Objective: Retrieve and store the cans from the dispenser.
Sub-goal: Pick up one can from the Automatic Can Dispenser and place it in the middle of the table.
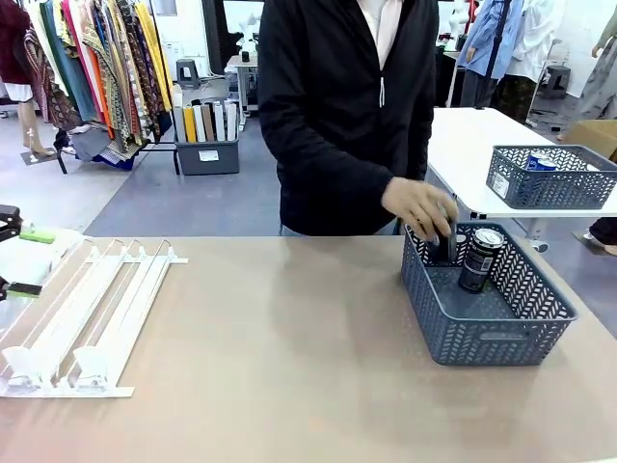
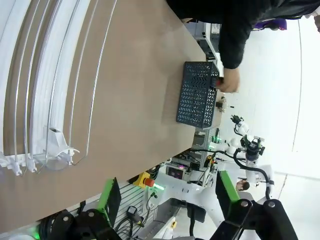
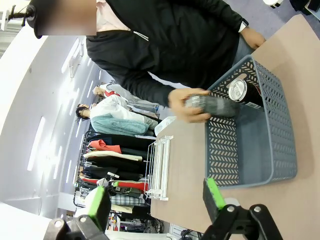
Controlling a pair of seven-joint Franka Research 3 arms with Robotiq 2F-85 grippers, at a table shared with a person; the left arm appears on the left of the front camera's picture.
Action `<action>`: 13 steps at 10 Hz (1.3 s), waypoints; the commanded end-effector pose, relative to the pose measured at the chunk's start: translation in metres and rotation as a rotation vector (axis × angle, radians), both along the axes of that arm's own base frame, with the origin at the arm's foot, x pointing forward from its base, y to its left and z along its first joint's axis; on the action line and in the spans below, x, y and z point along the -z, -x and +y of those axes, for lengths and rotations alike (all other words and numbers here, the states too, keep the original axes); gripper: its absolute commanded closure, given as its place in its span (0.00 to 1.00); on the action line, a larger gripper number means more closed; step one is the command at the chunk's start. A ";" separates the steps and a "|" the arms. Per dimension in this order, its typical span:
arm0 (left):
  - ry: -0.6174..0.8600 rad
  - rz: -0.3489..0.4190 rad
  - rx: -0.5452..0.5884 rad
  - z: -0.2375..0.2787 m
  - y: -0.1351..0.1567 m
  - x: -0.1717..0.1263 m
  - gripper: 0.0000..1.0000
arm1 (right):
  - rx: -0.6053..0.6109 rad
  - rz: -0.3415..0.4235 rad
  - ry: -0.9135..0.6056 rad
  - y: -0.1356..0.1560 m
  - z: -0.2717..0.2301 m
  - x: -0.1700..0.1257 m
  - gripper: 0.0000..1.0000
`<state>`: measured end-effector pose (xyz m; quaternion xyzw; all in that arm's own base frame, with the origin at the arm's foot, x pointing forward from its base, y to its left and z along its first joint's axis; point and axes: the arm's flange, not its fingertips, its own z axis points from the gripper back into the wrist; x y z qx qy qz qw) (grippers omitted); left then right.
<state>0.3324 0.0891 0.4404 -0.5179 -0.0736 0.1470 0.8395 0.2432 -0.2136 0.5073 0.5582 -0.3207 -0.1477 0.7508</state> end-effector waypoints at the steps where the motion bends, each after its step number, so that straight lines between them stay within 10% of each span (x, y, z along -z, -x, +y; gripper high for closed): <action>1: -0.005 0.001 0.010 0.000 0.002 0.000 0.00 | 0.001 -0.036 -0.008 -0.002 0.001 -0.001 0.00; 13: -0.005 0.001 0.010 0.000 0.002 0.000 0.00 | 0.001 -0.036 -0.008 -0.002 0.001 -0.001 0.00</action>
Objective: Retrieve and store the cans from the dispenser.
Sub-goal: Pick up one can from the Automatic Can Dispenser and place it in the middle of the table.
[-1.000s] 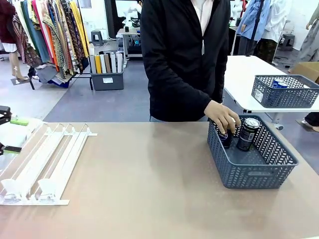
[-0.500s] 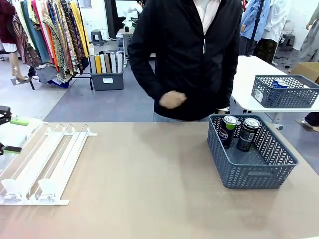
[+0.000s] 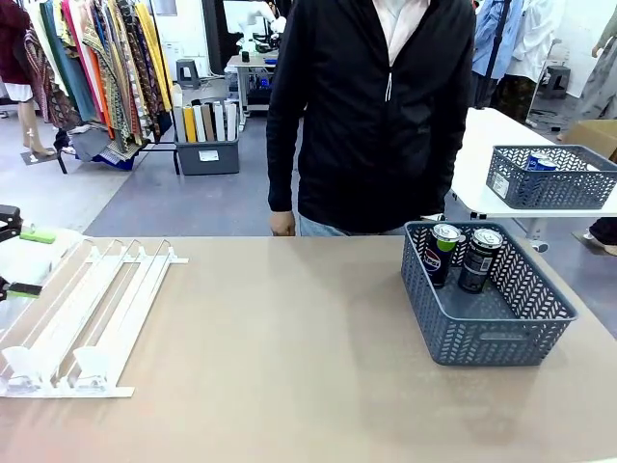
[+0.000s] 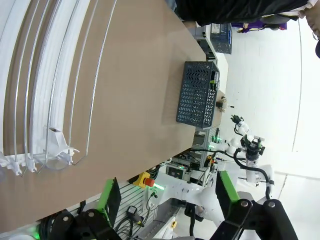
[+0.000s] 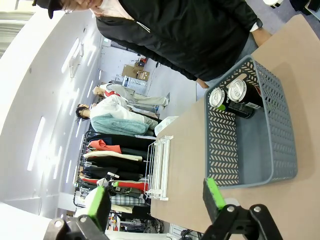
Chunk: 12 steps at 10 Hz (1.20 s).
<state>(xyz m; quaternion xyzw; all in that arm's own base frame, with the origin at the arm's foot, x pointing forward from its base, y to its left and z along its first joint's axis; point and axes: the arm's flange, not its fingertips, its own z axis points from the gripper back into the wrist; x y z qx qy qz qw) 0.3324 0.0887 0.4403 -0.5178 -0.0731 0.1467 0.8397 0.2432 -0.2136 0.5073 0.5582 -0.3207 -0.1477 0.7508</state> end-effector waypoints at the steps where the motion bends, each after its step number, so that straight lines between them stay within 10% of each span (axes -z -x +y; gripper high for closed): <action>1: -0.005 0.000 0.009 0.001 0.002 0.000 0.00 | 0.001 -0.036 -0.008 -0.002 0.001 -0.001 0.00; 12: -0.005 0.000 0.009 0.001 0.002 0.000 0.00 | 0.001 -0.036 -0.008 -0.002 0.001 -0.001 0.00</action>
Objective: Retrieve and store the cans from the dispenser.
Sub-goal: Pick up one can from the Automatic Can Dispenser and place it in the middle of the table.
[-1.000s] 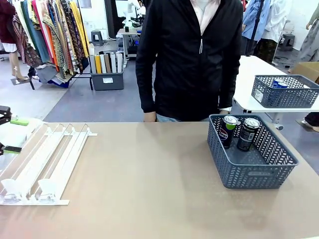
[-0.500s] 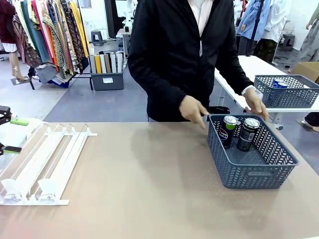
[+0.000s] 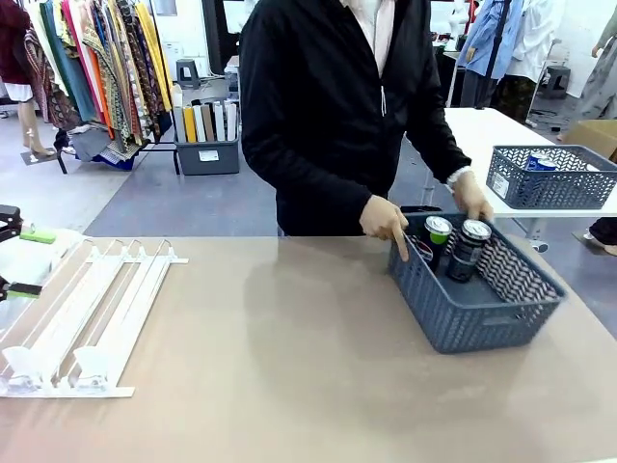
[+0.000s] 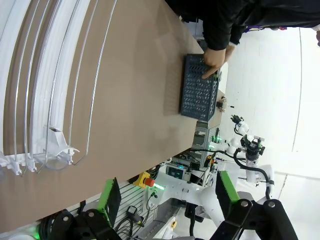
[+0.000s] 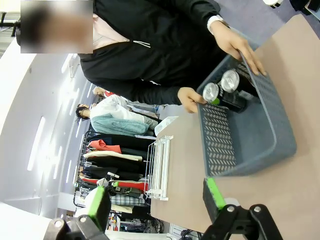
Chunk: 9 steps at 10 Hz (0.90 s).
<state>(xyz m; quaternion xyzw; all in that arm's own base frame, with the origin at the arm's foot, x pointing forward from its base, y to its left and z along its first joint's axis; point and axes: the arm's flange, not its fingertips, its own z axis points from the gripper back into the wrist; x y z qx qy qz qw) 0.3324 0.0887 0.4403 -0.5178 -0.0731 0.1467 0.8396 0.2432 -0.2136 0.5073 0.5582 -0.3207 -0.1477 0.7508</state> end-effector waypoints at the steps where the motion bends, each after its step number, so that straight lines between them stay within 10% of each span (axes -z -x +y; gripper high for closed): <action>1: -0.005 0.000 0.009 0.001 0.002 0.000 0.00 | 0.001 -0.036 -0.008 -0.002 0.001 -0.001 0.00; 9: -0.005 0.000 0.009 0.001 0.002 0.000 0.00 | 0.001 -0.036 -0.008 -0.002 0.001 -0.001 0.00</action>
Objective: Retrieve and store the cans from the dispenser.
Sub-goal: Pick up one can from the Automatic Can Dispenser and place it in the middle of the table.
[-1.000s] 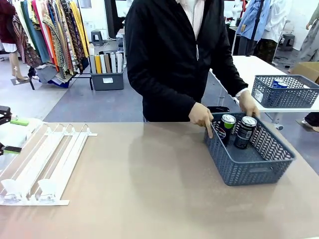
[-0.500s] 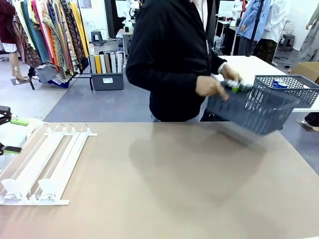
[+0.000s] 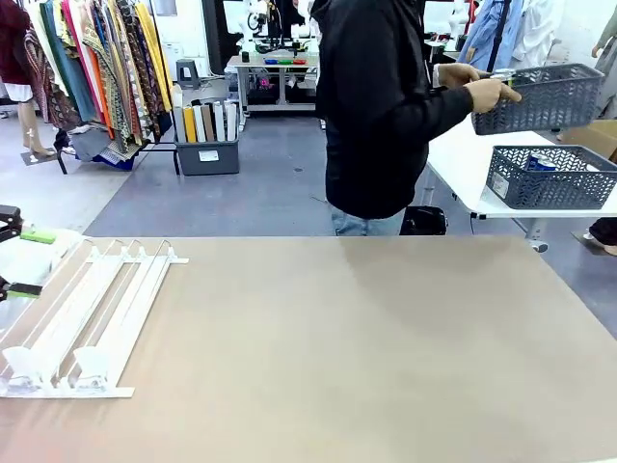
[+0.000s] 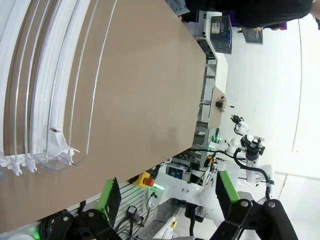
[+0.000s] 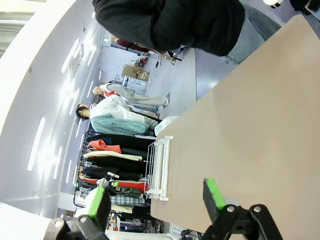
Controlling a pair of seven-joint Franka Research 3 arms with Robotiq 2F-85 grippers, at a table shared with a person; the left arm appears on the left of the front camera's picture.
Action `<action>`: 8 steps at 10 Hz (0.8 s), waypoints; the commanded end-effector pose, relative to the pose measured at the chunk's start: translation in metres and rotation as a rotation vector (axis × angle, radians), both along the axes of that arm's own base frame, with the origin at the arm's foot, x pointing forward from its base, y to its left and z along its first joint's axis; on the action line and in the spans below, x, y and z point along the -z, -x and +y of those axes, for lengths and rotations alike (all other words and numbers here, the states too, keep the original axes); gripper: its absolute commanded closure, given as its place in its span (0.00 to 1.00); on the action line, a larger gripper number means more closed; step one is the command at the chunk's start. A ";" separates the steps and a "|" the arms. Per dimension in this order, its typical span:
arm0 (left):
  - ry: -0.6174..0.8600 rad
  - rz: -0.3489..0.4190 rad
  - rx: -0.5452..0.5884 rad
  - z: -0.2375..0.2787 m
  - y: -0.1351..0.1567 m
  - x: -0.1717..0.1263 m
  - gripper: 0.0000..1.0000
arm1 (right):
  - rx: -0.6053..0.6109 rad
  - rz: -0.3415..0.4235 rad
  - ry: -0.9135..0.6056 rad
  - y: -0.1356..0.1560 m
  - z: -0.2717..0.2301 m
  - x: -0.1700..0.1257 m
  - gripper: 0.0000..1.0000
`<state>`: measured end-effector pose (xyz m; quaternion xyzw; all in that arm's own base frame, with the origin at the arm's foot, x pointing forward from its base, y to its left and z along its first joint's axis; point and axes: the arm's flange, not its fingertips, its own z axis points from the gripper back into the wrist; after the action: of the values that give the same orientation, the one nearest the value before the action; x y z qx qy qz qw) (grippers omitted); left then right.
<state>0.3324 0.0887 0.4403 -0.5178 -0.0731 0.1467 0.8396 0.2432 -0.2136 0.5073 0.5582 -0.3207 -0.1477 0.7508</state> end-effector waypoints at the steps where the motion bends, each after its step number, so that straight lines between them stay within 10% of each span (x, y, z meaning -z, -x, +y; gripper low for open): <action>1: -0.005 0.000 0.009 0.001 0.002 0.000 0.00 | 0.001 -0.036 -0.008 -0.002 0.001 -0.001 0.00; 8: -0.005 0.000 0.009 0.001 0.002 0.000 0.00 | 0.001 -0.036 -0.008 -0.002 0.001 -0.001 0.00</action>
<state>0.3324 0.0887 0.4403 -0.5178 -0.0731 0.1467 0.8396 0.2432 -0.2136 0.5073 0.5582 -0.3207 -0.1477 0.7508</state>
